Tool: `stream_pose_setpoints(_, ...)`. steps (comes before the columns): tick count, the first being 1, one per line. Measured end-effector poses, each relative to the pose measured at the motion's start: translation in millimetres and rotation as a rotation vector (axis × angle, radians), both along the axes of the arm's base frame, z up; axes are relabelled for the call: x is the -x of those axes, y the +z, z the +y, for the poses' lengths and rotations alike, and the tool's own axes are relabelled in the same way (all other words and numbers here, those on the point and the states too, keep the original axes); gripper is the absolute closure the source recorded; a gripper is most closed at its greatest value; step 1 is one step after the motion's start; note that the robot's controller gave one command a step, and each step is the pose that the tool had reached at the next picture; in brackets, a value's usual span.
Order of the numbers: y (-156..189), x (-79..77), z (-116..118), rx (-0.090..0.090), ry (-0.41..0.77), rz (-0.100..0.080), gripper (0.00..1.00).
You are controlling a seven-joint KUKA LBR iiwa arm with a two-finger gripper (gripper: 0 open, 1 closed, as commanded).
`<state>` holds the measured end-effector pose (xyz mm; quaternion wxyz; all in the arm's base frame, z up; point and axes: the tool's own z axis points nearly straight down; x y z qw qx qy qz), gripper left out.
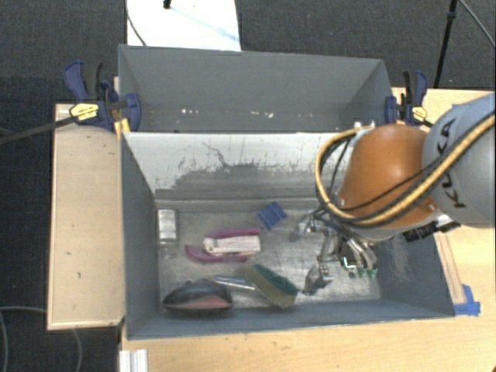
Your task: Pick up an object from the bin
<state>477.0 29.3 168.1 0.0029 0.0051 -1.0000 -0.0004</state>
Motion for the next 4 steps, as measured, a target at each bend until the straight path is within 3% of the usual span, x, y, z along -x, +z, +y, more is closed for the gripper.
stream_pose_setpoints(1,-91,-6.1,81,0.004,0.213,-0.023,0.0)
stream_pose_setpoints(2,-67,-13.3,54,0.0,0.033,-0.011,0.0)
stream_pose_setpoints(3,-68,-13.6,106,-0.002,-0.137,-0.009,0.0)
stream_pose_setpoints(4,-87,-64.3,106,-0.006,-0.284,-0.009,0.0)
